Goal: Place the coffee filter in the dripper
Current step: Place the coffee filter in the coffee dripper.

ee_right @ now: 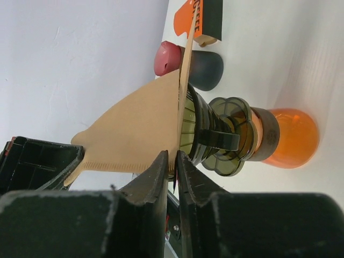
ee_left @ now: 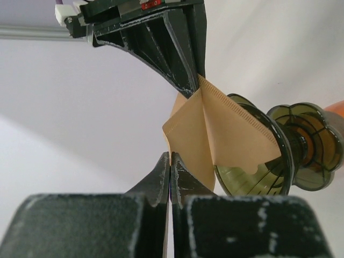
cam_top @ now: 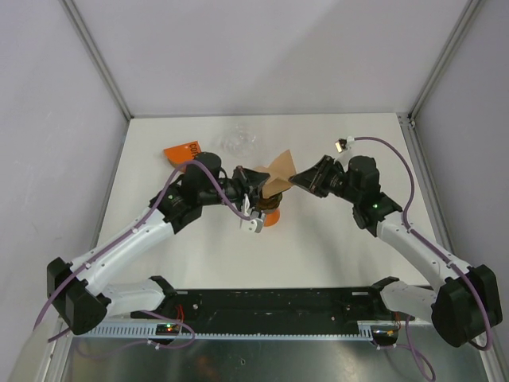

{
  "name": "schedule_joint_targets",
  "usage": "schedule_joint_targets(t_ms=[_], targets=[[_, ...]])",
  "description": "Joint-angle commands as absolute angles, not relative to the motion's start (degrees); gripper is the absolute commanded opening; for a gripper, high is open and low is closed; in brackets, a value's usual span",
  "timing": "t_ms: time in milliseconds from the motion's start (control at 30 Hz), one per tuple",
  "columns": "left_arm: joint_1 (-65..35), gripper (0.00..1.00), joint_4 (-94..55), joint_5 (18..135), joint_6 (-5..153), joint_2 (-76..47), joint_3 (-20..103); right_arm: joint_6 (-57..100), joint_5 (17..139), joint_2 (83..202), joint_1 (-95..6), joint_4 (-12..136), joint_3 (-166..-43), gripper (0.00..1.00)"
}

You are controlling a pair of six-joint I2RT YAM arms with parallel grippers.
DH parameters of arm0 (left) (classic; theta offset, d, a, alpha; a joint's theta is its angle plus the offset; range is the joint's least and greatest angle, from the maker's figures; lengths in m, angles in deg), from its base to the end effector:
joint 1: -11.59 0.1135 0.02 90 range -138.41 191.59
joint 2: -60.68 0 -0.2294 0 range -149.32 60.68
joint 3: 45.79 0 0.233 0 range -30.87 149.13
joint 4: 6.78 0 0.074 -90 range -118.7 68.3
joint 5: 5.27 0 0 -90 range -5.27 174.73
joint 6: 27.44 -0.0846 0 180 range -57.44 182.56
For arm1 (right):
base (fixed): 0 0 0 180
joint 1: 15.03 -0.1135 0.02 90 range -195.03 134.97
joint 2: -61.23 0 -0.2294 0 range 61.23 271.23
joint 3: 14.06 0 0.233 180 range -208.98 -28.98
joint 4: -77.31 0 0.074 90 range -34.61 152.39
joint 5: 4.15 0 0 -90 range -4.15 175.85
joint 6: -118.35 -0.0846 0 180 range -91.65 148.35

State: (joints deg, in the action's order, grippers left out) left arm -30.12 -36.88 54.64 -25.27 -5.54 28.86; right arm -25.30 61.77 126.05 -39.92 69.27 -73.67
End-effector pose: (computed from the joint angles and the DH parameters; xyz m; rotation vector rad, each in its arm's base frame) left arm 0.1918 -0.2278 0.3032 1.8325 0.4873 0.0346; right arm 0.2591 0.1583 0.2653 0.1670 1.9913 1.3130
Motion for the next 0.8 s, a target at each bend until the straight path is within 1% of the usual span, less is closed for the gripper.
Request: schedule_joint_targets(t_ms=[0,233,367,467,567,767], targets=[[-30.34,0.0,-33.84,56.82,-24.16,-3.6,30.58,-24.21,61.23,124.84,-39.02,69.8,-73.29,0.16],[-30.37,0.0,-33.85,58.19,-24.42,-2.32,31.21,-23.89,61.46,124.94,-38.07,69.14,-73.36,0.15],[-30.27,0.0,-33.85,59.44,-24.64,-1.98,31.81,-24.21,61.28,125.17,-37.87,69.58,-73.35,0.07],[-29.96,0.0,-33.86,63.63,-24.62,-1.58,32.53,-24.95,60.99,124.74,-37.88,70.55,-73.33,0.01],[-27.72,0.0,-33.72,68.35,-23.49,-1.4,34.04,-26.22,60.35,123.78,-38.01,72.15,-73.31,0.0],[-19.16,0.0,-32.74,80.43,-19.68,-1.54,37.17,-28.88,59.89,121.21,-38.81,76.98,-73.38,0.0]])
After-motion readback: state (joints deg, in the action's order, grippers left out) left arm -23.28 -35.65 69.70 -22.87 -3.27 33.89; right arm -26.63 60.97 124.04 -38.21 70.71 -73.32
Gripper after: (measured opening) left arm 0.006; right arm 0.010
